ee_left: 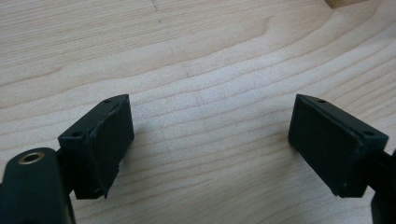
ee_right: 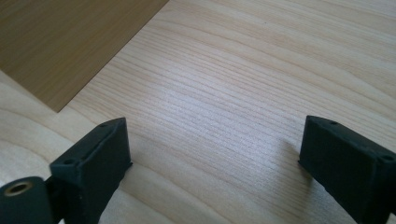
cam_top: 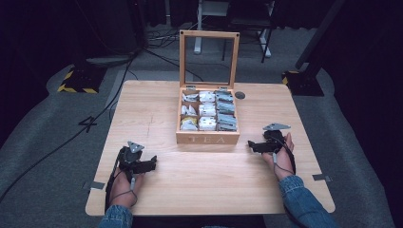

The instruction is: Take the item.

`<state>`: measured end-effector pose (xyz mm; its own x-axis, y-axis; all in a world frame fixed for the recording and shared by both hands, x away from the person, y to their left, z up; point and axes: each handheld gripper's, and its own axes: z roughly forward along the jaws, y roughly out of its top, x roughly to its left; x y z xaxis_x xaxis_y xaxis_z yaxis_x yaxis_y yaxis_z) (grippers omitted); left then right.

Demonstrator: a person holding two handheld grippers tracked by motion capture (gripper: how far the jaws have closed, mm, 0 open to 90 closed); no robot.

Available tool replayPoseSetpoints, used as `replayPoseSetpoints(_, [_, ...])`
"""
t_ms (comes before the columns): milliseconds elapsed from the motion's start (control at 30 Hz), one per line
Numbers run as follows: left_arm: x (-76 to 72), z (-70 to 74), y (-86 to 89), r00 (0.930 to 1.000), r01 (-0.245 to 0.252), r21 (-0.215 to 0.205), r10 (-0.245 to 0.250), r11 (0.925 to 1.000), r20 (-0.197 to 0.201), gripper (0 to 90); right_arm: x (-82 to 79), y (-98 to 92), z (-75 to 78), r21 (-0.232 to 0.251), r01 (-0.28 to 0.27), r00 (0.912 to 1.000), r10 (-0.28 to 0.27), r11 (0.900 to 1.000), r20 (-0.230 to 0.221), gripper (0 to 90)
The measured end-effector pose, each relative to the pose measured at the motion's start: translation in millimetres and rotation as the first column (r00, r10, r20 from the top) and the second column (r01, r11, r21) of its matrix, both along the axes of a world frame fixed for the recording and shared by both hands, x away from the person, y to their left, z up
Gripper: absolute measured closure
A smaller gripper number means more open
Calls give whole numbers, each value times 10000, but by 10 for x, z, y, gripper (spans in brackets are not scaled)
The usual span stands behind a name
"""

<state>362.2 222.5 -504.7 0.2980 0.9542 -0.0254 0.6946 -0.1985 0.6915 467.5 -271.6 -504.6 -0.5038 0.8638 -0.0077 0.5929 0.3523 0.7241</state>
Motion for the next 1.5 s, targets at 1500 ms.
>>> replayPoseSetpoints(1500, [5,0,-1,10000,21,18,-22,10000,10,146,-128,456,818,1825,-1859,9823,1867,9655,130,411])
